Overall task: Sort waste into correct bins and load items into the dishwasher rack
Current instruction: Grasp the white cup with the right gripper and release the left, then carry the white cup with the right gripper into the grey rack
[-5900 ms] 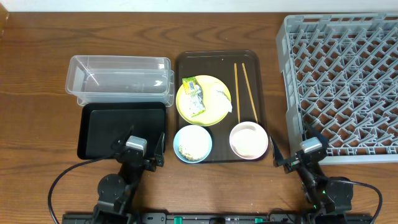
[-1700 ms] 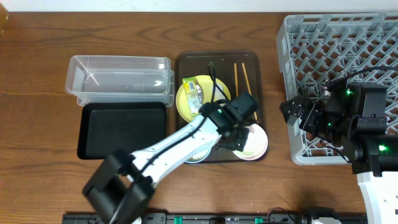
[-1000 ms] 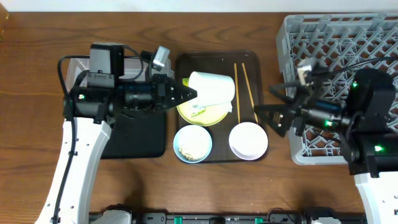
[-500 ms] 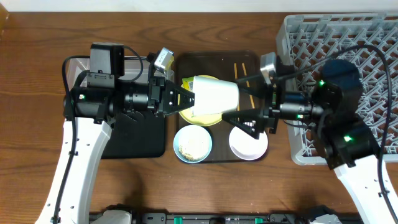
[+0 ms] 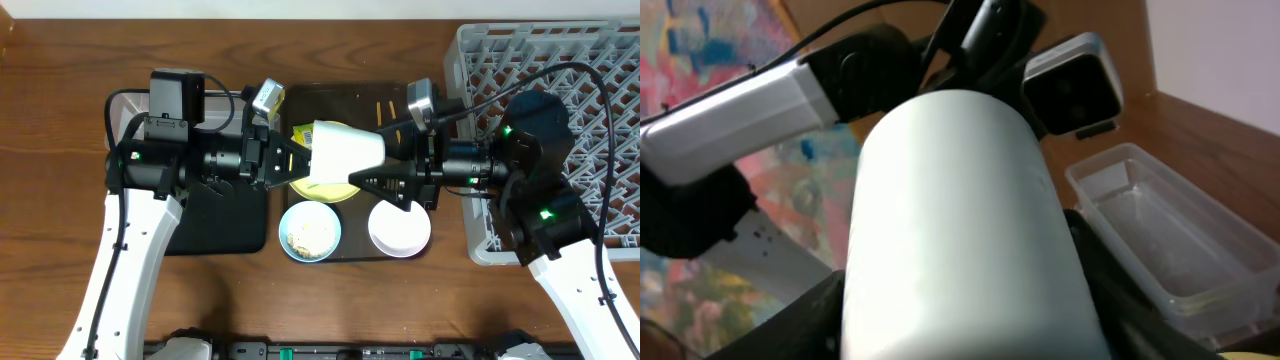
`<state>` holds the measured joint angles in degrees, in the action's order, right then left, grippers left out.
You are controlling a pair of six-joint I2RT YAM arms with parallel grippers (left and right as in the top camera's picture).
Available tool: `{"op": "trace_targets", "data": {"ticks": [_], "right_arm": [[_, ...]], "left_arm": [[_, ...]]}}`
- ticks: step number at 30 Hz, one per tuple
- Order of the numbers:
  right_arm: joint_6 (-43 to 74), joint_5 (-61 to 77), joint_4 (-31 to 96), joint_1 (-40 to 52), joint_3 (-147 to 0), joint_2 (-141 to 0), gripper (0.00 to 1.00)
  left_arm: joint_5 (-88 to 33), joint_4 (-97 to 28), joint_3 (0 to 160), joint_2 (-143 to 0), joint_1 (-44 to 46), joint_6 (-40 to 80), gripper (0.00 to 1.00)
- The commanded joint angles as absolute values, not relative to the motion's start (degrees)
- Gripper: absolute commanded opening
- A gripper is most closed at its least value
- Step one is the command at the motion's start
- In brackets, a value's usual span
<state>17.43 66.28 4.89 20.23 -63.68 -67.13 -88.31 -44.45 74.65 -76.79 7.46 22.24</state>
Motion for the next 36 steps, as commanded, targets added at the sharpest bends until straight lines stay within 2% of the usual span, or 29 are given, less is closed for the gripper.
{"op": "trace_targets", "data": {"ticks": [1, 3, 4, 8, 11, 16, 20, 23, 25, 36], "right_arm": [[17.65, 68.2, 4.91, 20.67, -64.45, -67.29, 0.56], [17.65, 68.2, 4.93, 20.27, -64.45, -67.22, 0.54], [17.8, 68.2, 5.15, 19.57, -64.45, -67.09, 0.53], [17.82, 68.2, 8.27, 13.82, -64.45, -65.17, 0.54], [17.78, 67.77, 14.94, 6.0, -64.45, -62.61, 0.52], [17.74, 58.83, 33.41, -8.82, -64.45, -58.52, 0.52], [17.8, 36.47, 52.62, -18.46, -64.45, -56.97, 0.5], [19.09, 16.34, 61.67, -20.29, -64.45, -57.32, 0.5], [19.25, 8.1, 65.28, -20.16, -64.45, -57.76, 0.51], [16.21, 5.3, 67.22, -18.31, -64.42, -64.18, 0.52]], "left_arm": [[-89.95, -43.97, 75.4, -76.49, 7.75, 21.26, 0.12], [-89.95, -43.97, 75.4, -76.49, 7.75, 21.23, 0.17], [-89.93, -43.97, 75.4, -76.49, 7.73, 21.23, 0.29], [-89.08, -43.99, 75.37, -76.49, 7.68, 21.02, 0.49], [-88.88, -43.99, 75.33, -76.49, 7.68, 21.02, 0.53], [-88.86, -43.97, 75.33, -76.49, 7.68, 20.73, 0.55], [-88.86, -43.99, 75.33, -76.49, 7.68, 20.38, 0.56], [-88.82, -43.99, 75.33, -76.49, 7.68, 20.38, 0.56], [-88.03, -44.01, 75.33, -76.49, 7.68, 20.4, 0.56], [-84.99, -44.03, 75.33, -76.51, 7.7, 20.4, 0.57]]}}
